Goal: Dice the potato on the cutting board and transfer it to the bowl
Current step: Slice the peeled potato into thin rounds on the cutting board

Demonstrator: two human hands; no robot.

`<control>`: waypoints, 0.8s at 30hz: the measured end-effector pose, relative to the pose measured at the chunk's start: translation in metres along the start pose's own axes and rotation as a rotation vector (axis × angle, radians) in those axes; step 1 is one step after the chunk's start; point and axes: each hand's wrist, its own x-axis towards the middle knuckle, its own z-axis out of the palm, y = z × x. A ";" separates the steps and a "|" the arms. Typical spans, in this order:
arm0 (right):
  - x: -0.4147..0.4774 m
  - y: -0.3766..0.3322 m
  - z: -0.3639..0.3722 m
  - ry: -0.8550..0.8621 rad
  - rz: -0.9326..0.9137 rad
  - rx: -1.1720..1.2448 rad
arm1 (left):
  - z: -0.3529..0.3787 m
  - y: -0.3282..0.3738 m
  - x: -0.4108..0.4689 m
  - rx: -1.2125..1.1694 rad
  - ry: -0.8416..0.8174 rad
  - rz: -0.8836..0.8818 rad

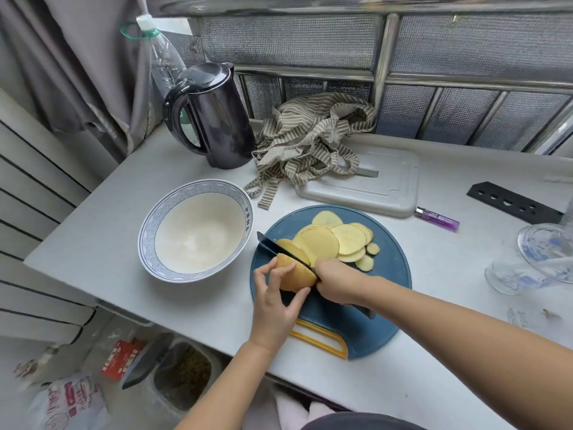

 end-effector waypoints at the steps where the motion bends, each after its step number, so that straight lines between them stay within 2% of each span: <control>1: 0.000 0.002 -0.001 -0.007 -0.002 0.041 | 0.001 0.002 0.001 -0.023 0.010 -0.017; 8: -0.012 0.011 -0.019 -0.008 -0.003 0.333 | 0.000 0.009 0.018 -0.137 0.070 -0.114; 15: -0.031 0.023 -0.032 0.051 -0.030 0.492 | -0.007 0.010 0.021 -0.130 0.075 -0.175; 20: -0.049 0.028 -0.023 0.259 -0.168 0.074 | -0.007 0.017 0.016 -0.096 0.146 -0.153; 24: -0.062 0.020 -0.011 0.273 -0.203 -0.037 | -0.003 0.019 0.011 -0.043 0.142 -0.141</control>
